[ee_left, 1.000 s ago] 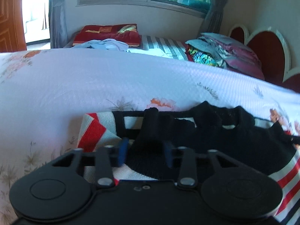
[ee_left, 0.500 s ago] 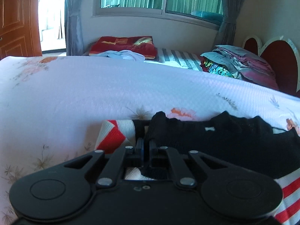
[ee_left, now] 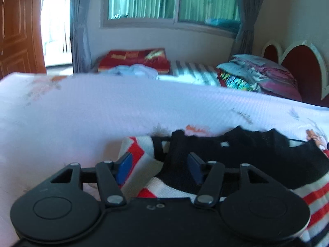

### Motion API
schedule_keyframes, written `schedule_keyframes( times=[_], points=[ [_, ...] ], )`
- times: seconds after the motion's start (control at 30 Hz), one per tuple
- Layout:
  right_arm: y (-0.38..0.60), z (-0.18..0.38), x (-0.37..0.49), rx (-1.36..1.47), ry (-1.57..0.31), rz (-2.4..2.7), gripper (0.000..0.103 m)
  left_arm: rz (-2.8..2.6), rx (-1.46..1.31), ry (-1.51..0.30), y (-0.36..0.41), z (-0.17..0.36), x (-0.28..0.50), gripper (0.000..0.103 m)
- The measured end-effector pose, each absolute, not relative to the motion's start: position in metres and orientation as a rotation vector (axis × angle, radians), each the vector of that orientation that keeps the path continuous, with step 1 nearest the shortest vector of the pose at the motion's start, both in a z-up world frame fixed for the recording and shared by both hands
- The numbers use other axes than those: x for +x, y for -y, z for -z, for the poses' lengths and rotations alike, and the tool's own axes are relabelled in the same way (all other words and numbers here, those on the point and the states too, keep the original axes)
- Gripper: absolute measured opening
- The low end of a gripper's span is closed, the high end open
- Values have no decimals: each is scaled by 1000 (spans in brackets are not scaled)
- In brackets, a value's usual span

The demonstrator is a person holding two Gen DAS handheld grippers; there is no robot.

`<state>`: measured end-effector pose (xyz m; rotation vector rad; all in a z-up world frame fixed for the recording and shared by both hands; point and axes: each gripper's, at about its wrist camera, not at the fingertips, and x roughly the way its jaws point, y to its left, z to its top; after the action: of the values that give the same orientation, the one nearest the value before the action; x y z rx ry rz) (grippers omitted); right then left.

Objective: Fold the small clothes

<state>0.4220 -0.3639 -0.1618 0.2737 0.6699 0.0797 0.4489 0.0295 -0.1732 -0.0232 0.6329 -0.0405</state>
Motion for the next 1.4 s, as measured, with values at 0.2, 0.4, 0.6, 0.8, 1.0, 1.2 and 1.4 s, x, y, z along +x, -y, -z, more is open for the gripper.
schedule_keyframes(
  times=[0.2, 0.4, 0.6, 0.8, 1.0, 1.2, 1.4],
  points=[
    [308, 157, 398, 221, -698, -268, 27, 227, 62, -619, 19, 164, 421, 57],
    [270, 171, 386, 165, -737, -334, 27, 251, 78, -699, 47, 191, 416, 57],
    [291, 190, 378, 100, -766, -257, 27, 198, 68, -737, 22, 202, 408, 60],
    [324, 194, 366, 128, -765, -174, 27, 135, 20, -753, -10, 198, 398, 59],
    [303, 173, 345, 156, -735, -249, 27, 148, -29, -732, -4, 181, 378, 56],
    [266, 166, 330, 156, -739, -318, 27, 197, -33, -756, 14, 182, 364, 57],
    [264, 181, 322, 130, -794, -245, 27, 168, -21, -781, 6, 196, 359, 60]
  ],
)
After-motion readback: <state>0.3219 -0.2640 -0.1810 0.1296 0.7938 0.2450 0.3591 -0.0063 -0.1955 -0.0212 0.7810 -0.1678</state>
